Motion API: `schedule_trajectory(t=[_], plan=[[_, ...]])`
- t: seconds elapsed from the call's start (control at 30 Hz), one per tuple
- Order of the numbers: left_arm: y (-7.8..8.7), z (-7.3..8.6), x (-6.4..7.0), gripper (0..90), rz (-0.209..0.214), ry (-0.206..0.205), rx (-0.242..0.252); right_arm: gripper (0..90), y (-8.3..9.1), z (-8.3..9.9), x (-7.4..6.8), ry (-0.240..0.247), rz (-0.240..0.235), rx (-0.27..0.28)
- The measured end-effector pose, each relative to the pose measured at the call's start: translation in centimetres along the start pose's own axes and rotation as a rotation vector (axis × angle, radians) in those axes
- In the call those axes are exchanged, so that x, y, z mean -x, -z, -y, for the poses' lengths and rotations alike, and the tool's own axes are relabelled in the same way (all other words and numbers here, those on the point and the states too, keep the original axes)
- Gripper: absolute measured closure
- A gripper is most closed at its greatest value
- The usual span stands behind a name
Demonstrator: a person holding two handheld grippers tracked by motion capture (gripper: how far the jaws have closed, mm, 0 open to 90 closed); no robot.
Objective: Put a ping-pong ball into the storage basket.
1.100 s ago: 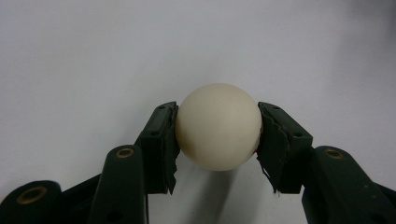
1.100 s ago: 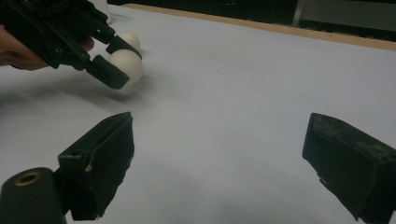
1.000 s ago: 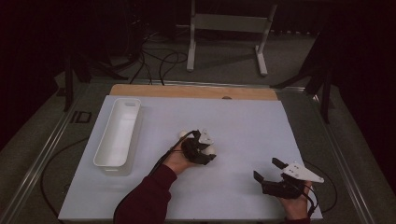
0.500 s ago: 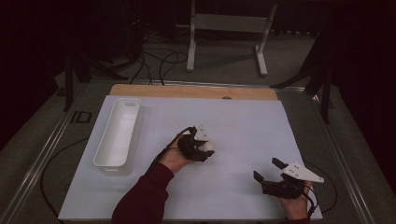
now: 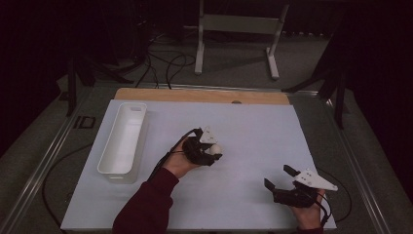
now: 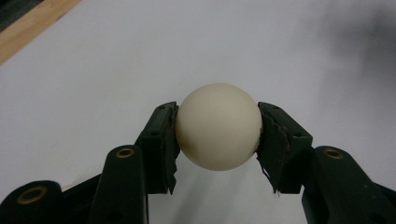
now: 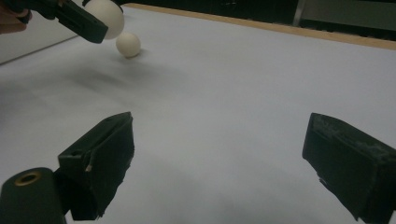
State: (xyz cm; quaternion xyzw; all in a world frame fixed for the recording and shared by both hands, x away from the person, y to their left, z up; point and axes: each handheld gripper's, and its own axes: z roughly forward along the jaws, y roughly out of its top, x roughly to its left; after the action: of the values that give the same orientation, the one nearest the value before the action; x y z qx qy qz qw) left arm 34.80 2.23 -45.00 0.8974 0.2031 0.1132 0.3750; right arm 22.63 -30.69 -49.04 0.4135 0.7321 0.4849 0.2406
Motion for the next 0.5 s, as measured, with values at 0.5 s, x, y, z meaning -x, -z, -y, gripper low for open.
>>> schedule_trajectory(t=[0.5], plan=[[2.2,-0.1,-0.8,51.6,-0.021,0.001,0.025,9.0,0.0,0.0,0.0,-0.001,0.001,0.001]])
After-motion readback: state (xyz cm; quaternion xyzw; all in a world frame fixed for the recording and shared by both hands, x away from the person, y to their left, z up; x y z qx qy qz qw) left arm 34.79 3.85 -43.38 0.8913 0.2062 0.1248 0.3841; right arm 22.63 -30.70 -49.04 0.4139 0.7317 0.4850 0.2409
